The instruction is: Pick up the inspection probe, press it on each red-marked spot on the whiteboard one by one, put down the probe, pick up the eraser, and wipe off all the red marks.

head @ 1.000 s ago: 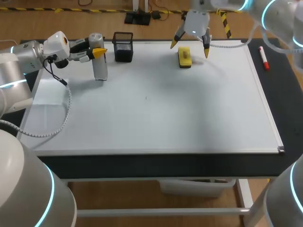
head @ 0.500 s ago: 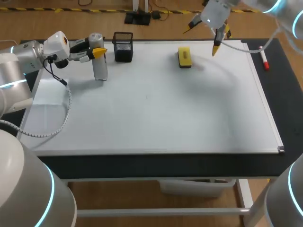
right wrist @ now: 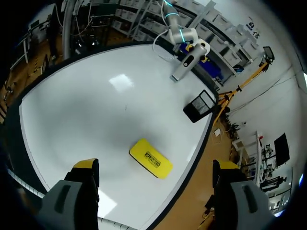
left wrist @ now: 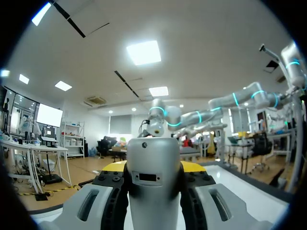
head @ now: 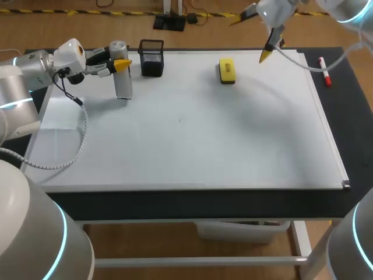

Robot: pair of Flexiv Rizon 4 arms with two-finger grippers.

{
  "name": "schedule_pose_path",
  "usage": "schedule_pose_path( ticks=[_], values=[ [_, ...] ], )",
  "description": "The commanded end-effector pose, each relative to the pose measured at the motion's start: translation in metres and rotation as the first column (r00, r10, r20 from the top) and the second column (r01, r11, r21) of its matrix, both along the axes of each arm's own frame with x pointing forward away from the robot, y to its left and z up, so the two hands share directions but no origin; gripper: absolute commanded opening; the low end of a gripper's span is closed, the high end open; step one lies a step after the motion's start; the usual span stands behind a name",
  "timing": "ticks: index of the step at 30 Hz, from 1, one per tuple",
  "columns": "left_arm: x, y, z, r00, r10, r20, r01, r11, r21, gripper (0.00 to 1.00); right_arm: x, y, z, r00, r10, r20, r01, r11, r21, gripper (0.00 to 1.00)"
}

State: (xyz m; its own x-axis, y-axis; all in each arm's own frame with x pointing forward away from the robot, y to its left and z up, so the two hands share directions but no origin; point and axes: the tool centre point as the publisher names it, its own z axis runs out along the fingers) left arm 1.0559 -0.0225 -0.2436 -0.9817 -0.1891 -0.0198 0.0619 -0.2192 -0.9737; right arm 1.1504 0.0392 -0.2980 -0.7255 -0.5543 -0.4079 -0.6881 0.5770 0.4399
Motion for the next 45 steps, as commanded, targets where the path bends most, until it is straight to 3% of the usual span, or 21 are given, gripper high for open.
schedule_pose_path(
  ticks=[1, 4, 29, 40, 45],
  values=[
    [0.001, 0.0, 0.0, 1.0, -0.002, 0.002, 0.002, 1.0, -0.001, 0.0, -0.006, -0.003, 0.009, 0.994, -0.084, 0.07, 0.092, 0.988, -0.124, 1.0],
    [0.001, 0.0, 0.0, 1.0, -0.002, 0.002, 0.002, 1.0, -0.001, 0.0, -0.006, -0.004, 0.011, 0.993, -0.122, -0.001, 0.121, 0.983, -0.136, 1.0],
    [0.003, -0.001, 0.004, 1.0, -0.019, -0.008, 0.02, 1.0, 0.009, 0.0, -0.006, -0.004, 0.011, 0.993, -0.122, -0.001, 0.121, 0.983, -0.136, 1.0],
    [0.045, -0.004, 0.045, 0.994, -0.104, 0.027, 0.103, 0.994, 0.022, 0.0, -0.006, -0.004, 0.011, 0.993, -0.122, -0.001, 0.121, 0.983, -0.136, 1.0],
    [0.066, -0.008, 0.068, 0.987, -0.155, 0.052, 0.156, 0.988, -0.008, 0.0, -0.006, -0.004, 0.011, 0.993, -0.122, -0.001, 0.121, 0.983, -0.136, 1.0]
  ],
)
